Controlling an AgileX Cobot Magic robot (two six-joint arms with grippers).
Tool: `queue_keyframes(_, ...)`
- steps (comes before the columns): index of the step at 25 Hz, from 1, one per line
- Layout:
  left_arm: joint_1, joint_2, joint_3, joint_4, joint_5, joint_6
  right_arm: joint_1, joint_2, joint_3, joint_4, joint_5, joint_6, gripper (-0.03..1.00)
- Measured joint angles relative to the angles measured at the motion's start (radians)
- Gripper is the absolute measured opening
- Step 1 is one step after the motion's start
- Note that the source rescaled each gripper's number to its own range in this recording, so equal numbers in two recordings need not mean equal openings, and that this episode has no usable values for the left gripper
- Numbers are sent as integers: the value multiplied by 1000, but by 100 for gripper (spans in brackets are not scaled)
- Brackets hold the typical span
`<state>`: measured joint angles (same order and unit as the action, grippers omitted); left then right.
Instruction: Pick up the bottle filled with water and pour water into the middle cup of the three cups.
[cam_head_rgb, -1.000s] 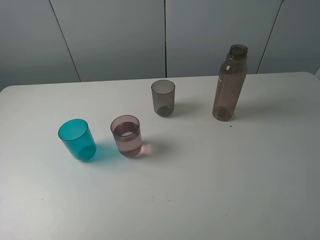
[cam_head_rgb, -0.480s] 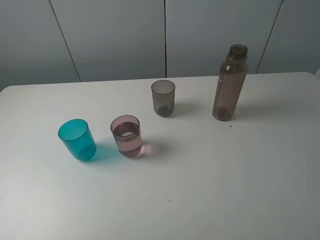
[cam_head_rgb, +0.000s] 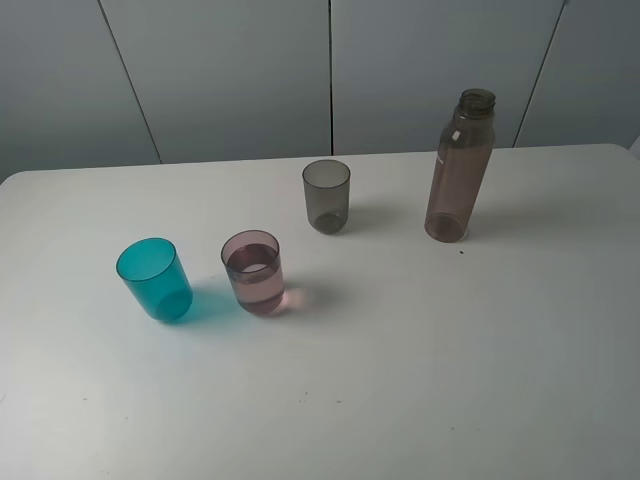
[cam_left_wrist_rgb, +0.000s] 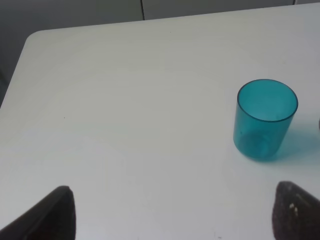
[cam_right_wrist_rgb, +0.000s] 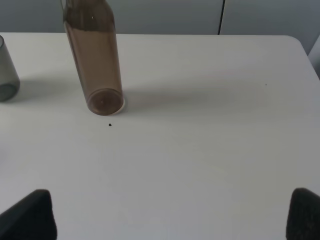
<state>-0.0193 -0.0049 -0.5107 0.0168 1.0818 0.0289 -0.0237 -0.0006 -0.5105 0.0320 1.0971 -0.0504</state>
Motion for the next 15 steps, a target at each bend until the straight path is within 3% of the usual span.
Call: queue_keyframes(15, 0, 0, 0, 0, 0, 0, 2, 0, 0, -22, 0, 41, 100)
